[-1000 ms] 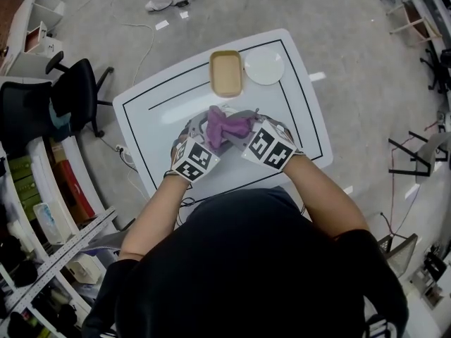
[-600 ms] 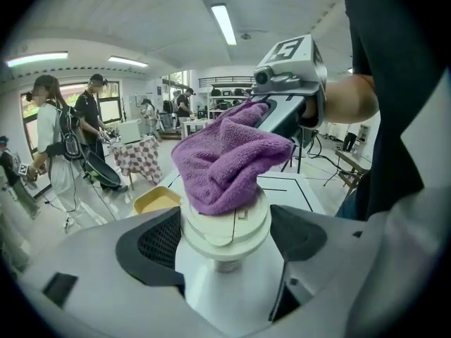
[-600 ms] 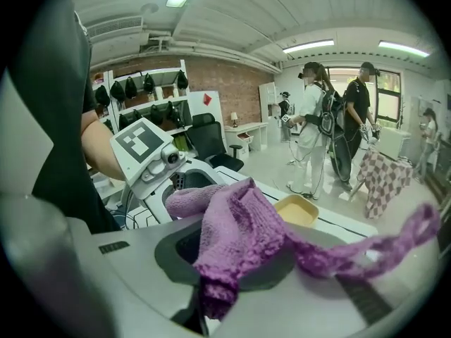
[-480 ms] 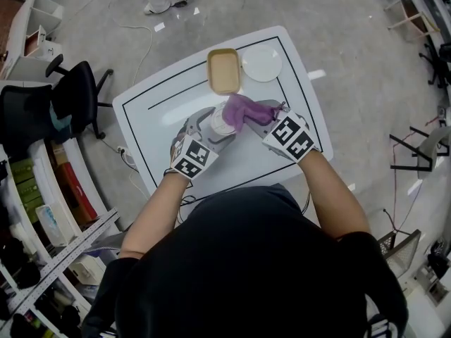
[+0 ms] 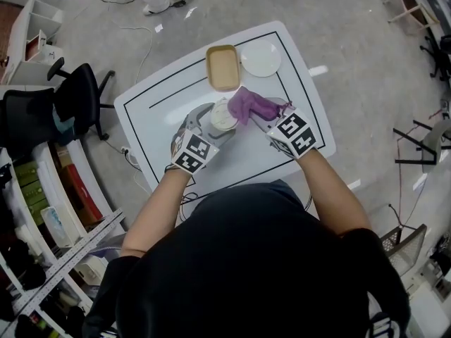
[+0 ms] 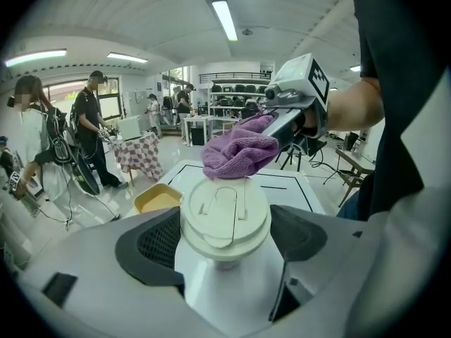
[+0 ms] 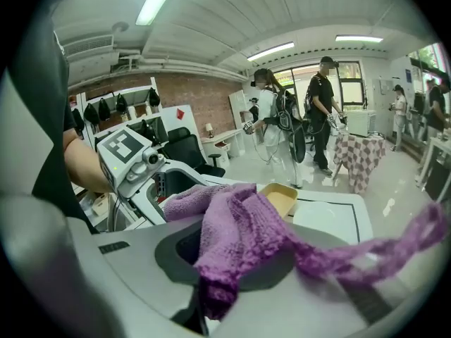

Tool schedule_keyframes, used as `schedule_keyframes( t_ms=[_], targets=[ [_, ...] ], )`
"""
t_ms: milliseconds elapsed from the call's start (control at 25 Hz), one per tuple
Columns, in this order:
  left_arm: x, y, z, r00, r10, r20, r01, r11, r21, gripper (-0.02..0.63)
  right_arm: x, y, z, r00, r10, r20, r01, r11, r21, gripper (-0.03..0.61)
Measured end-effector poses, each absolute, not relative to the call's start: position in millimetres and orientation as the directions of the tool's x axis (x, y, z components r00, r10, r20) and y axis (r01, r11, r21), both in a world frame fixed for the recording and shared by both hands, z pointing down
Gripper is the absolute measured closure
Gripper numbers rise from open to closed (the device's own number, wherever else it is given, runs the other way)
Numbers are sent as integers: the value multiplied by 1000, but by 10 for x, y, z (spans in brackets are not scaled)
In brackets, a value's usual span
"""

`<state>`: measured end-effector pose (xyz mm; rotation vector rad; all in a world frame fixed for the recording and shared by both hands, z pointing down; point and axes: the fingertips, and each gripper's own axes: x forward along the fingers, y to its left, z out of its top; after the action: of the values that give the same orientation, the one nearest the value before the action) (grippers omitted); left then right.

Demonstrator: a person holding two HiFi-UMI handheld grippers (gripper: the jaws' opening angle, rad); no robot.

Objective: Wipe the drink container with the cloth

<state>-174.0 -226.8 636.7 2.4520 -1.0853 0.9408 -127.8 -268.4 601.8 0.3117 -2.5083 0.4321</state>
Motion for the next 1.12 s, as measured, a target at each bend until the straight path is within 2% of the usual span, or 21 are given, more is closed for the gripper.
schedule_keyframes(
  t_ms=[240, 480, 520, 600, 760, 960, 1120],
  targets=[
    [-1764, -2198, 6225, 568, -536, 624, -751, -648, 128, 200, -837, -2671, 6046, -786, -240, 569, -448, 856, -257, 502],
    [-1787, -2207, 5905, 610, -582, 538, -748, -647, 148, 206, -503, -2202, 6465, -731, -209, 650, -483, 831, -275, 502],
    [-1774, -2215, 5877, 613, -581, 536, -743, -655, 140, 225, -517, -2078, 6532, -728, -190, 659, -472, 836, -281, 502],
    [-1742, -2245, 5848, 612, -574, 544, -733, -671, 116, 328, -599, -1847, 6629, -730, -151, 667, -443, 847, -293, 502],
    [-1724, -2336, 5871, 594, -561, 577, -725, -684, 81, 453, -890, -1617, 6647, -747, -142, 649, -427, 852, -304, 502],
    [-1757, -2368, 6022, 574, -537, 618, -713, -700, 53, 534, -1240, -1694, 6484, -757, -228, 612, -489, 819, -301, 502],
    [-1747, -2387, 6039, 586, -553, 592, -712, -700, 51, 545, -1446, -1735, 6362, -769, -257, 586, -509, 800, -317, 502]
  ],
)
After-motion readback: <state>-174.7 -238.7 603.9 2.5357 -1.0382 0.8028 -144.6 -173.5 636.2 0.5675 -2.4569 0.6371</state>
